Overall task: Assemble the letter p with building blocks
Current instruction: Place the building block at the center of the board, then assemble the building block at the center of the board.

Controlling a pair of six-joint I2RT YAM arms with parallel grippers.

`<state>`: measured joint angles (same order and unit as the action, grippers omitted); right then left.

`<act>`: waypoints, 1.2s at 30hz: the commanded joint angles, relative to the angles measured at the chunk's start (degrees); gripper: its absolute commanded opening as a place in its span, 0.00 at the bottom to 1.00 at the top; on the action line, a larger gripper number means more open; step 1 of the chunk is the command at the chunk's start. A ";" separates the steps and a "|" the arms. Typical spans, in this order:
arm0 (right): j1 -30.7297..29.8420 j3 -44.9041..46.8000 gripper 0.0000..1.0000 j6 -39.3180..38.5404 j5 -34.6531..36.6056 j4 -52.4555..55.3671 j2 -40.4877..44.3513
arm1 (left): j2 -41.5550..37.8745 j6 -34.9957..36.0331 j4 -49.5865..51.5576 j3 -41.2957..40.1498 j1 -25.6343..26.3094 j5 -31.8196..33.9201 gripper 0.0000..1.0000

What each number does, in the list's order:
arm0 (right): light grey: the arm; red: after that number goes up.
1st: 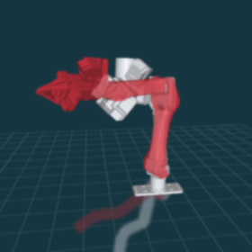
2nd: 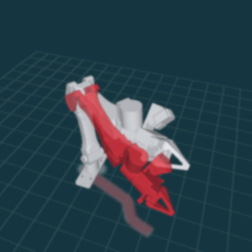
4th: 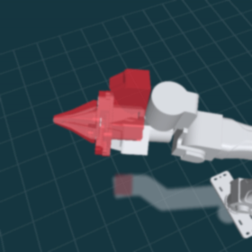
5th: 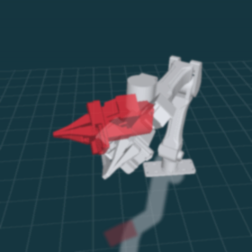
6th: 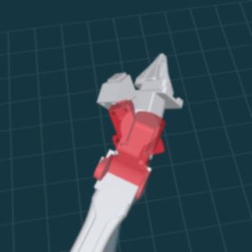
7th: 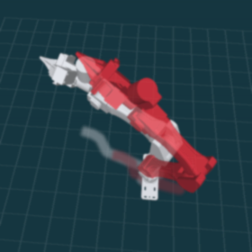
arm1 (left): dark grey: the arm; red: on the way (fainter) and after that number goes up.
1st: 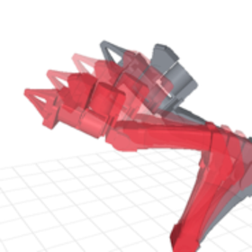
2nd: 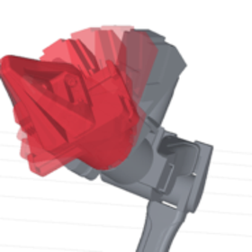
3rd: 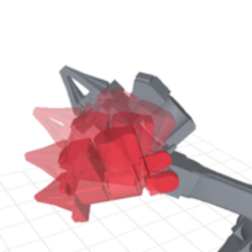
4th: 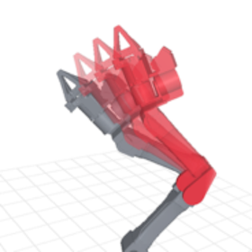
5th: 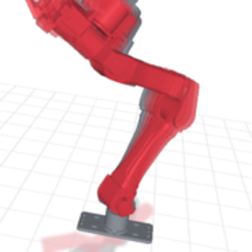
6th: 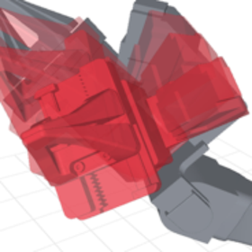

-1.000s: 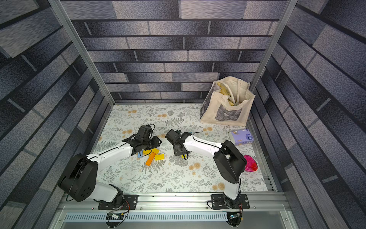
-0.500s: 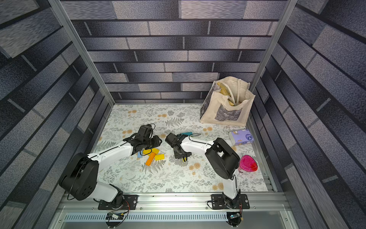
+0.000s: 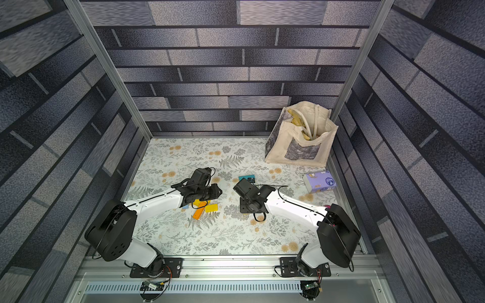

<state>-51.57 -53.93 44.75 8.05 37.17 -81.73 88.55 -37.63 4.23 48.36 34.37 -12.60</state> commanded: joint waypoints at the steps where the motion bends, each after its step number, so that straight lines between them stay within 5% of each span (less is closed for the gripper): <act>1: 0.28 6.02 0.29 8.14 -7.27 -3.95 -0.35 | 2.62 2.12 -2.44 1.74 1.76 -3.72 0.12; 7: 1.50 9.58 0.00 10.64 -12.35 -9.46 -0.71 | 7.66 6.29 1.04 6.70 4.97 -6.05 0.00; 17: 5.58 13.02 0.00 13.02 -19.17 -19.41 -5.06 | 13.01 7.33 5.15 9.91 7.61 -4.98 0.00; 36: 9.40 21.33 0.00 19.72 -13.72 -33.09 -5.96 | 19.93 5.70 1.85 11.58 8.00 -8.17 0.00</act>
<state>-43.03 -35.51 62.92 -10.13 3.46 -86.54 106.54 -31.51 6.83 59.42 42.65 -19.22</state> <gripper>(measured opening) 0.047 0.047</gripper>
